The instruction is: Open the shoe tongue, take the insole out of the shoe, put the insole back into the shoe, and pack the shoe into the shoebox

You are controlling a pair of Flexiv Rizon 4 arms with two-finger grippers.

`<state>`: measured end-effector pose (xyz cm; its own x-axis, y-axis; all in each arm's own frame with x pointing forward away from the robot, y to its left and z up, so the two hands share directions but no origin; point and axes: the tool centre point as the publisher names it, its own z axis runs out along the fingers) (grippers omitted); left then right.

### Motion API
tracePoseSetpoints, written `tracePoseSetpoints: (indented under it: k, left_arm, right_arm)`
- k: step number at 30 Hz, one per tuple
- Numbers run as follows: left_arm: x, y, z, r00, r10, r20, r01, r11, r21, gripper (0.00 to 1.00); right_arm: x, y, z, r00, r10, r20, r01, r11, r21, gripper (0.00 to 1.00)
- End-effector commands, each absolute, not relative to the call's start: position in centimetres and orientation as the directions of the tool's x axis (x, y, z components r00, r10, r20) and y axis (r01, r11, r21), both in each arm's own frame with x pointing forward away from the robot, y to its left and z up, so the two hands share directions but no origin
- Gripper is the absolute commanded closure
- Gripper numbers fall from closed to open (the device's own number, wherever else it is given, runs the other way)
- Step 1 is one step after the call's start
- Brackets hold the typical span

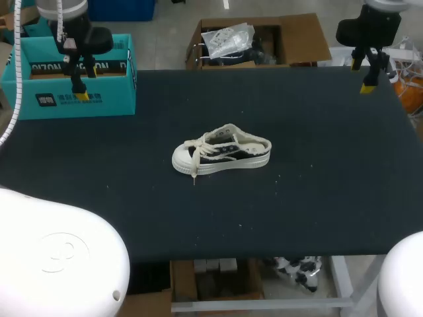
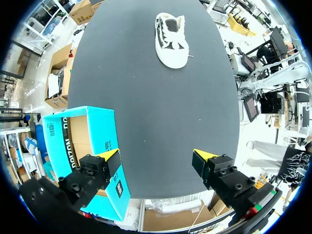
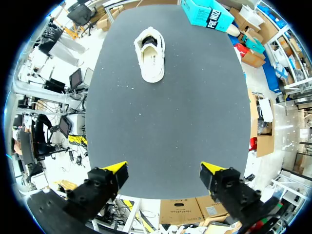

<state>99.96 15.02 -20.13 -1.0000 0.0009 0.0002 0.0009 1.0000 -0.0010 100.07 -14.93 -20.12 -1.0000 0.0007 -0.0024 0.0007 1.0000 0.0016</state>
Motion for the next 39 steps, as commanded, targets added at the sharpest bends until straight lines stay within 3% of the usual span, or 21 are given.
tracePoseSetpoints:
  k: [1, 14, 20, 28, 32, 36, 39]
  left_arm:
    - [99.9, 15.0, -20.1, -1.0, 0.001, 0.001, 0.001, 1.0, 0.0, 0.0]
    - [100.0, 14.9, -20.2, -1.0, -0.007, 0.009, -0.007, 1.0, -0.03, 0.0]
    - [98.9, 12.4, -21.6, -0.967, -0.25, 0.042, -0.249, 0.968, 0.037, 0.0]
    - [96.2, 9.1, -22.4, -0.775, -0.63, 0.047, -0.628, 0.776, 0.062, 0.0]
    - [95.3, 8.8, -22.7, -0.618, -0.783, 0.069, -0.785, 0.619, 0.001, 0.0]
    - [94.7, 8.0, -23.8, -0.569, -0.819, 0.072, -0.821, 0.571, 0.006, 0.0]
    - [94.8, 6.7, -25.0, -0.536, -0.844, -0.008, -0.84, 0.532, 0.102, 0.0]
  right_arm:
    - [100.0, -15.0, -20.1, -1.0, 0.0, -0.001, 0.0, 1.0, 0.001, 0.0]
    - [100.0, -15.0, -20.1, -1.0, 0.0, -0.001, 0.0, 1.0, 0.001, 0.0]
    - [99.1, -12.5, -22.2, -1.0, 0.001, 0.011, 0.002, 0.993, 0.116, 0.0]
    - [97.0, -8.0, -25.7, -1.0, 0.03, 0.009, 0.032, 0.954, 0.299, 0.0]
    - [96.0, -5.3, -27.0, -0.999, 0.039, -0.001, 0.036, 0.932, 0.362, 0.0]
    - [95.6, -3.1, -28.3, -0.998, 0.06, 0.02, 0.063, 0.911, 0.408, 0.0]
    - [95.4, -1.2, -29.7, -0.99, 0.13, 0.046, 0.137, 0.891, 0.433, 0.0]
